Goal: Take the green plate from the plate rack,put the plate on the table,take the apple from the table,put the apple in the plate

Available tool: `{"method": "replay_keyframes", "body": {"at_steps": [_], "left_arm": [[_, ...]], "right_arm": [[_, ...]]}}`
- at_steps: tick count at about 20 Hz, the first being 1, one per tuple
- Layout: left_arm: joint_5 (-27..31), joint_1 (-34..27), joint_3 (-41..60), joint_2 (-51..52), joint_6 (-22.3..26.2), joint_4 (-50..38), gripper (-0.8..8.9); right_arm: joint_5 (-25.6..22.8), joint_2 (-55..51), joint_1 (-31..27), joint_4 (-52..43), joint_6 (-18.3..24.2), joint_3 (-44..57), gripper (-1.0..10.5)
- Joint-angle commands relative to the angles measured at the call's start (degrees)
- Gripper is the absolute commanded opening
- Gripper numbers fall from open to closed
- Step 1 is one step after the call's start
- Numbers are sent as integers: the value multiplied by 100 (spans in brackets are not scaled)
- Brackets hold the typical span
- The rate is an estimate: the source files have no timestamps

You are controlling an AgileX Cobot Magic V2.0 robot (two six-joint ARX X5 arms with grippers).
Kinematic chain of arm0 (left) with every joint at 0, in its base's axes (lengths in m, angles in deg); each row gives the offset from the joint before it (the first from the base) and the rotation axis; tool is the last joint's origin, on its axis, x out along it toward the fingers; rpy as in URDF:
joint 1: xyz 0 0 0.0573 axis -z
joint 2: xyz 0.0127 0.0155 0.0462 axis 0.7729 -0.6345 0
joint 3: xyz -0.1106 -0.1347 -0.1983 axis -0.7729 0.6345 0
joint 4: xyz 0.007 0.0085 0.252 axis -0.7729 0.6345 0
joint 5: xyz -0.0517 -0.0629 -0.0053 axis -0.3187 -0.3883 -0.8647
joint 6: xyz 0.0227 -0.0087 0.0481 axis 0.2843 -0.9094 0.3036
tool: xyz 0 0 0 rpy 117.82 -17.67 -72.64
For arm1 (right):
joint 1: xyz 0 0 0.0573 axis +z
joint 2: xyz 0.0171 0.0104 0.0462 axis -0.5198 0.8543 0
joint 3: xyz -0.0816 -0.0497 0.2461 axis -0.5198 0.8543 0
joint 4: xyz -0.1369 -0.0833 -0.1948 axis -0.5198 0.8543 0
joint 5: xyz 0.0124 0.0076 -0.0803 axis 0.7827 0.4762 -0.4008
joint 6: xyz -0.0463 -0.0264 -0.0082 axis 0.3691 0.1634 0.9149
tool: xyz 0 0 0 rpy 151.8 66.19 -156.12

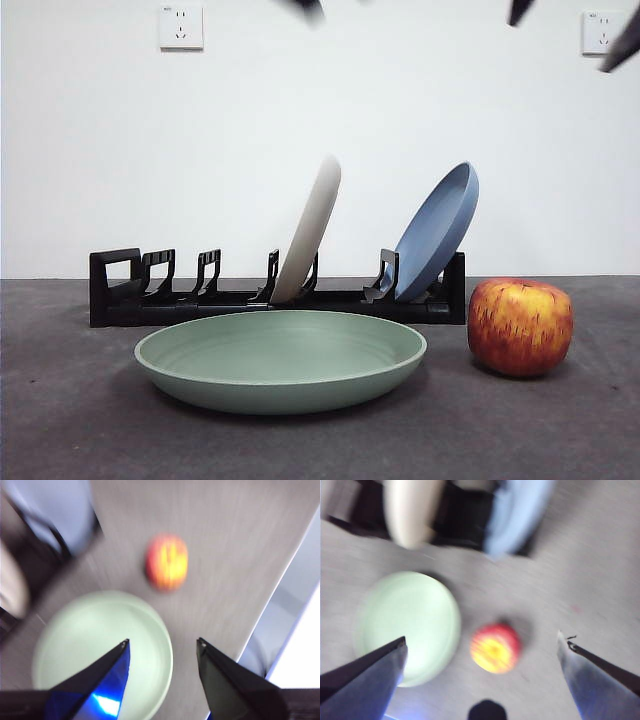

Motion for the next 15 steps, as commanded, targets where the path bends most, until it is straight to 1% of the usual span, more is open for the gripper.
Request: {"method": "replay_keyframes", "body": {"at_steps": [1, 4, 5, 9, 10, 12, 14, 15], "left_arm": [[-2, -87, 0, 859, -52, 4, 224], [44, -264, 0, 1803, -55, 15, 224], [44, -343, 0, 2065, -55, 59, 224], [63, -682, 0, 2848, -66, 527, 224], [59, -723, 0, 2988, -186, 730, 222], [35, -730, 0, 3195, -424, 1198, 220], [37, -728, 0, 3324, -647, 1615, 220], [2, -728, 0, 3410, -680, 1735, 220]], "right_arm": [[-188, -72, 9, 254, 131, 0, 501], [-188, -586, 177, 188, 140, 367, 501], [-212, -846, 291, 83, 61, 605, 501], [-811, -1969, 791, -293, -505, 1781, 501], [-887, -2197, 927, -411, -673, 2081, 501], [-979, -2474, 1132, -643, -879, 2603, 501], [-994, -2463, 1220, -855, -927, 2988, 501], [-999, -2387, 1248, -1025, -951, 3139, 501]]}}
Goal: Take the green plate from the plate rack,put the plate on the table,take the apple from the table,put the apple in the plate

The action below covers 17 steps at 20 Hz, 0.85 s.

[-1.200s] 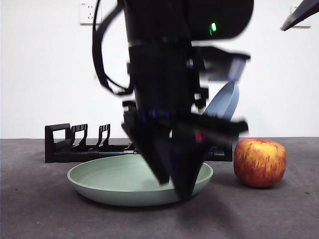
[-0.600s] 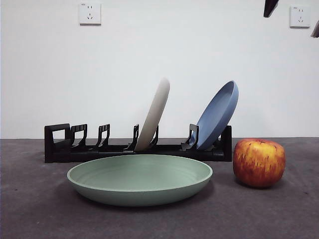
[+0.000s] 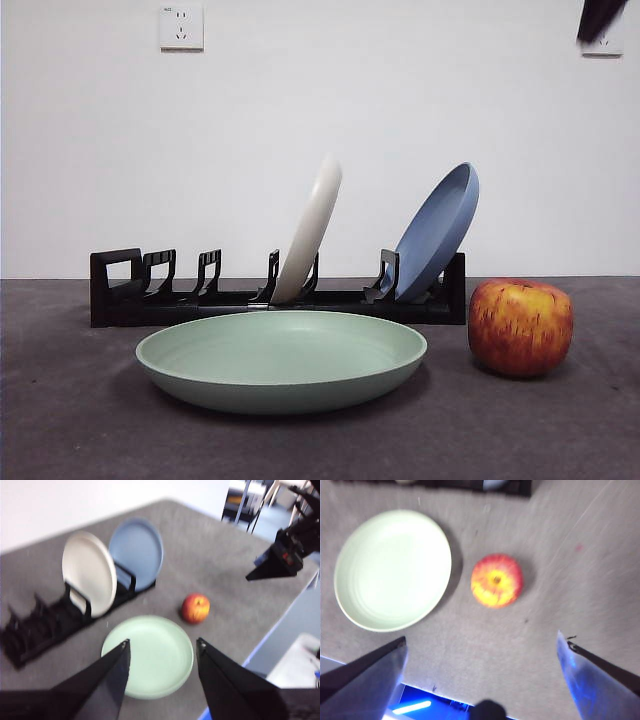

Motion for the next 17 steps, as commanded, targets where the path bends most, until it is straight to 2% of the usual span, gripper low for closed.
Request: {"method": "replay_keyframes", "body": {"at_steps": [1, 4, 17], "left_arm": [[-120, -17, 17, 190, -210, 111, 220], [-498, -17, 17, 516, -275, 144, 220], [-492, -17, 17, 1292, -688, 732, 220]], "right_arm": [[-26, 188, 35, -400, -157, 337, 501], [-81, 680, 31, -1073, -151, 479, 501], [-157, 2485, 28, -2413, -90, 457, 501]]}}
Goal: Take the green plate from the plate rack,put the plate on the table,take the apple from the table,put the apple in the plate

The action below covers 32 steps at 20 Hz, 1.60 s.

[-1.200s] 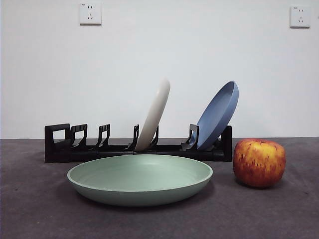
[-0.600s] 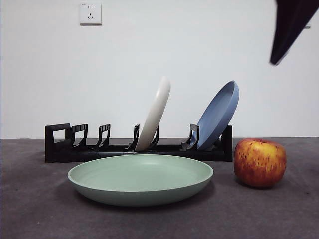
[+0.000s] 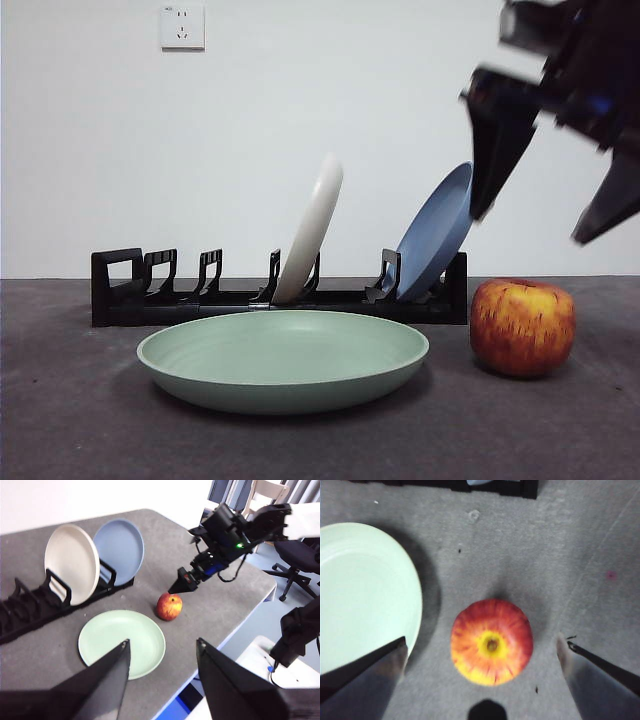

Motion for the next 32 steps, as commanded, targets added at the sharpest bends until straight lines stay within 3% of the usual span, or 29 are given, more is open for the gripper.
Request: {"method": "replay_keyframes", "body": {"at_steps": [1, 8, 10, 12, 14, 18, 21, 23, 26, 30, 32], "left_arm": [[0, -17, 15, 79, -157, 87, 220], [42, -20, 15, 107, -271, 365, 220], [42, -17, 15, 107, -282, 367, 220], [44, -17, 15, 107, -280, 365, 220], [46, -17, 15, 107, -280, 365, 220], [48, -17, 15, 107, -280, 365, 220], [46, -17, 15, 107, -282, 365, 220], [46, -17, 15, 107, -282, 365, 220], [44, -17, 15, 107, -282, 365, 220], [46, -17, 15, 107, -282, 365, 220], [46, -17, 15, 107, -282, 365, 220]], "right_arm": [[-7, 291, 4, -153, -2, 24, 501], [-48, 1104, 4, -389, -7, 24, 497], [-48, 1185, 4, -376, -4, 24, 323], [-44, 1182, 4, -387, -2, 24, 10], [17, 1182, 4, -299, -11, -46, -8], [739, 1180, 96, 273, -22, -713, -8], [1753, 1180, 358, 297, -20, -1360, -8], [1967, 1180, 697, 140, -22, -1714, -8], [1639, 1182, 1307, -223, -26, -2035, -9], [186, 1263, 2037, -656, -63, -2048, -8], [-245, 1451, 2243, -669, -63, -2048, -9]]}}
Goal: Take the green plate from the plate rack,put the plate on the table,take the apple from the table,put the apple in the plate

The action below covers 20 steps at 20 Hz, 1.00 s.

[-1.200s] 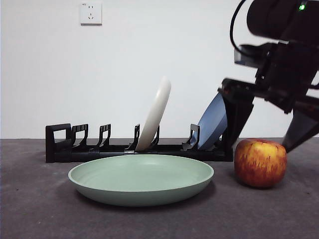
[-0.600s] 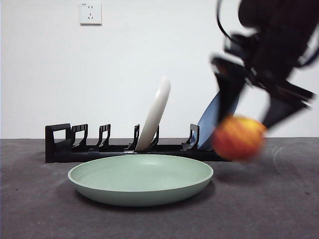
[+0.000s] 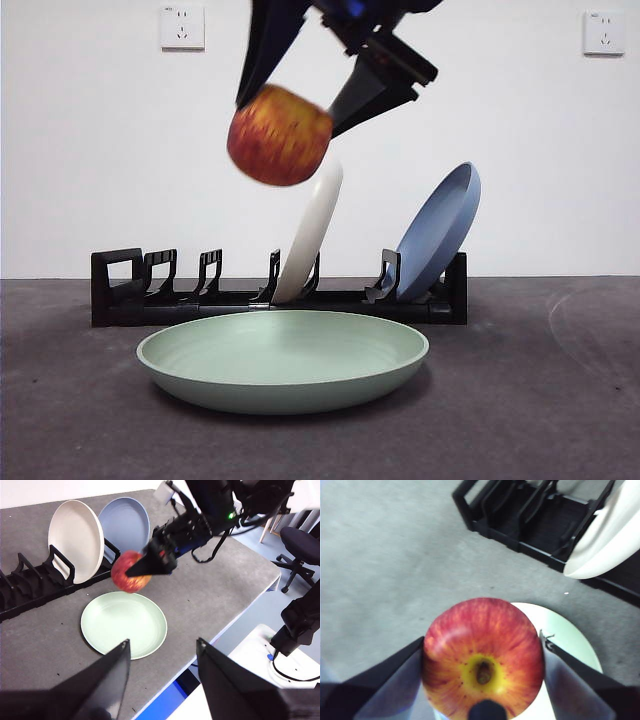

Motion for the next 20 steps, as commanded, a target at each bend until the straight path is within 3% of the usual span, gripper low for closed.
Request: {"method": "replay_keyframes", "body": {"at_steps": [1, 16, 17, 20], "left_arm": [[20, -17, 15, 42, -48, -17, 220], [17, -17, 15, 42, -55, -11, 220], [15, -17, 15, 42, -52, -11, 220], [17, -17, 15, 42, -50, -11, 220]], "right_arm": [[-350, 365, 136, -15, -59, 0, -9], [-409, 1779, 164, 282, -103, 0, 10], [-409, 1777, 166, 271, -103, 0, 74], [-369, 1770, 157, 363, -175, 0, 589]]}}
